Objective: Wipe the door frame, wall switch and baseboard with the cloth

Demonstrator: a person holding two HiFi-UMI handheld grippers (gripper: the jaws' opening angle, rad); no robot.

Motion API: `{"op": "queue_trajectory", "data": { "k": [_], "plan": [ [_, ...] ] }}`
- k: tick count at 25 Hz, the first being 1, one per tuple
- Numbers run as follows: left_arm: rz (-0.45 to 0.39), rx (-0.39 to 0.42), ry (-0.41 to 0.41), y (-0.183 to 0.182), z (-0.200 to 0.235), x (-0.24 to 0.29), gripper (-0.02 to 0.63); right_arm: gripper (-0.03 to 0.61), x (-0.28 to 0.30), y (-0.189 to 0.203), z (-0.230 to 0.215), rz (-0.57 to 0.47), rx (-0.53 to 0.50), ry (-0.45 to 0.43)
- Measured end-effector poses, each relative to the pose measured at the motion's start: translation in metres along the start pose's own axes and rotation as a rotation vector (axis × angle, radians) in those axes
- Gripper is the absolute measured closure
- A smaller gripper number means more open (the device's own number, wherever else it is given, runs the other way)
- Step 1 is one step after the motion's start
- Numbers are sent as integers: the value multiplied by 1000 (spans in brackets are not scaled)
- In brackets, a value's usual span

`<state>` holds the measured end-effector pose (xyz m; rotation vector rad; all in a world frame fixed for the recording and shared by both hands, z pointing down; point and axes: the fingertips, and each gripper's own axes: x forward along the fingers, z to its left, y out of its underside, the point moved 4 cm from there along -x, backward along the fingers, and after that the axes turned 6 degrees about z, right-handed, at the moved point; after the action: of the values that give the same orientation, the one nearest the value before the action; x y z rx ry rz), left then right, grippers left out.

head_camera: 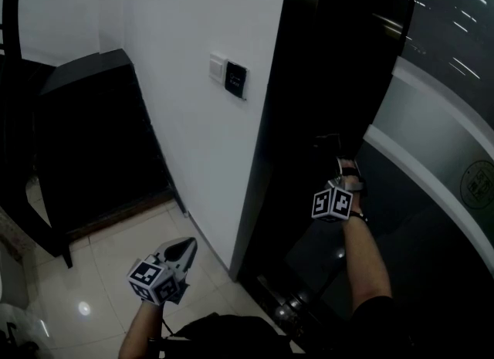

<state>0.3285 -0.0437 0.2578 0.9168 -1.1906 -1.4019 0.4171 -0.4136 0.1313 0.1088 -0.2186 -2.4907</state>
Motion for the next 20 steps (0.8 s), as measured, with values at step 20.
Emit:
{"op": "queue_trajectory", "data": {
  "k": [20],
  "plan": [
    [30, -21, 15, 13, -3, 12, 624, 482, -2, 18, 75, 38, 48, -121]
  ]
}}
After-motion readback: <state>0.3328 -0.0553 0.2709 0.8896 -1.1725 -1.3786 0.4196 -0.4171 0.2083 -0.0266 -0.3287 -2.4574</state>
